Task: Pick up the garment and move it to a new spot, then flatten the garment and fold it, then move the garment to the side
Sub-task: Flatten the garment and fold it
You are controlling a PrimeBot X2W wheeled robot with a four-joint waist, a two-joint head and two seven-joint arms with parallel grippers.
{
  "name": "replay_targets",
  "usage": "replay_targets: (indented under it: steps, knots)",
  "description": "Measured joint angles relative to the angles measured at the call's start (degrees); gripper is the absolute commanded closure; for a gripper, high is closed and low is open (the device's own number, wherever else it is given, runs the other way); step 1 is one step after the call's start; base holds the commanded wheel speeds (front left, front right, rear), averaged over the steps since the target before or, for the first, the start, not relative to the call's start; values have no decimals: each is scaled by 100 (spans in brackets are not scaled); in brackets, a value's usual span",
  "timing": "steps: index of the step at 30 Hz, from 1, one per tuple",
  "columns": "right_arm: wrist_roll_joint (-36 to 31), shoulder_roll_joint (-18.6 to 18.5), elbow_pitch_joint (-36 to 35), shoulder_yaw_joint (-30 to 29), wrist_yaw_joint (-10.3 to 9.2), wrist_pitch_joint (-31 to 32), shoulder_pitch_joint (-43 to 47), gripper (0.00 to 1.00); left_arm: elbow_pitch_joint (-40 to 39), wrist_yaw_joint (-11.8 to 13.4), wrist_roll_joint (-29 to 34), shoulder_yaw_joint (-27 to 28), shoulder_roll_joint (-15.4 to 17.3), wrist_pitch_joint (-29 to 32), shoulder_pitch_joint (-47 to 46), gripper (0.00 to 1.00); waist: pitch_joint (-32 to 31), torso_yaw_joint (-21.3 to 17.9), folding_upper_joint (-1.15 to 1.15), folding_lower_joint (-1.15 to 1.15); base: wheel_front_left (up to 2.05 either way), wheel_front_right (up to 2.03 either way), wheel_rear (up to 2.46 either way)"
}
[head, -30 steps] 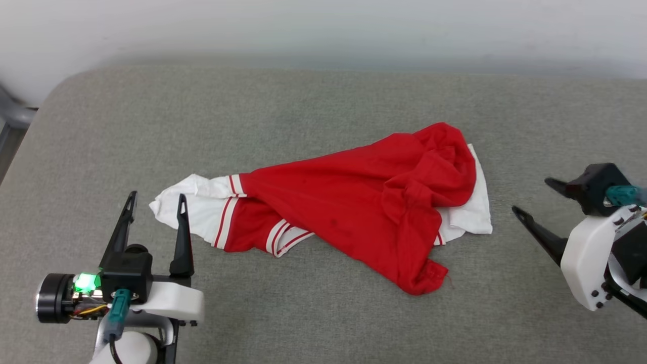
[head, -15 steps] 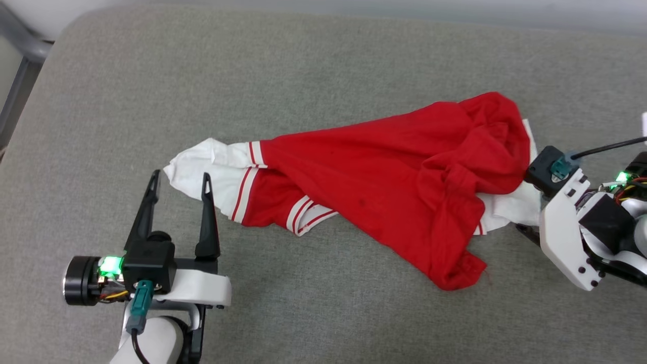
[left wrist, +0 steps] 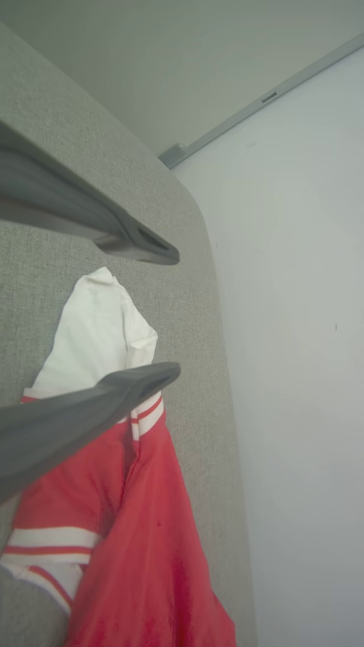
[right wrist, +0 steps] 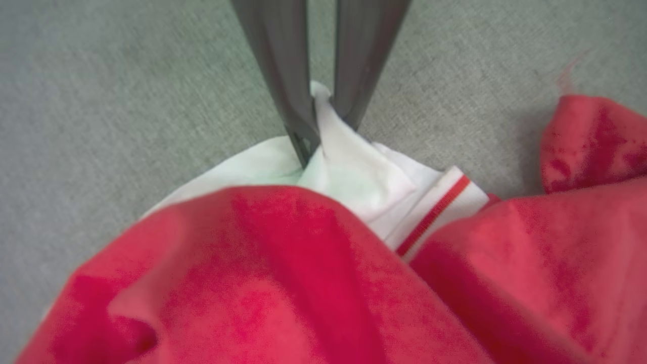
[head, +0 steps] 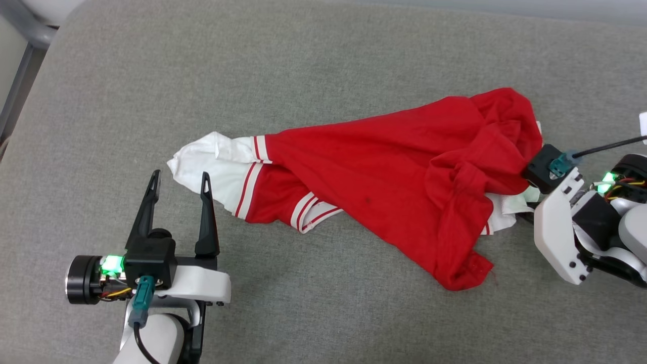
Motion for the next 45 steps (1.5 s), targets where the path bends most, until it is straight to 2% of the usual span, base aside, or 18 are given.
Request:
replay_targets:
  steps: [3,7,12,17,21,24,27,28,33,37,40,45]
  knots:
    - [104,-93,-59,-35,0,-419,80,100,53,-98,75,110,-49,0,82,0,-146,-78,0,0,0,0,0]
    - [296,-456,-242,-265,-1,-788,464,100,80,-157,143,241,-115,1,304,0,-388,-204,0,0,0,0,0]
    - [536,-857,-382,-706,-1,-1012,1226,100,63,-214,234,353,-147,0,559,0,-673,-387,0,0,0,0,0]
    - [797,-1038,-325,-1243,0,-1152,2069,100,47,-291,290,460,-165,1,716,0,-858,-538,0,-1,0,0,0]
    - [1037,-996,75,-1642,0,-1150,2670,100,29,-330,354,502,-203,1,783,0,-911,-597,0,0,0,0,0]
    - [943,-955,527,-1852,1,-1192,2931,100,43,-382,390,503,-244,1,817,0,-915,-586,0,0,0,0,0]
    - [944,-732,782,-2092,-1,-1356,3082,100,68,-422,432,512,-268,0,817,0,-942,-572,0,-1,0,0,0]
    - [884,-680,806,-2148,-1,-1447,3115,0,74,-432,435,531,-265,0,822,0,-959,-577,0,0,0,0,0]
    - [513,-502,590,-2588,-1,-1908,3121,0,101,-449,477,598,-257,0,970,0,-1087,-667,0,0,0,0,0]
    - [226,-563,-54,-3161,-2,-2113,3165,0,114,-477,486,632,-258,1,1074,0,-1212,-751,0,-1,0,0,0]
    - [-18,-593,-787,-3616,-1,-2034,3329,0,98,-483,495,671,-258,0,1131,0,-1287,-813,0,-1,0,0,0]
    - [-449,-512,-2115,-4290,-2,-1497,3630,0,63,-503,531,680,-267,1,1177,0,-1342,-842,0,-1,0,0,0]
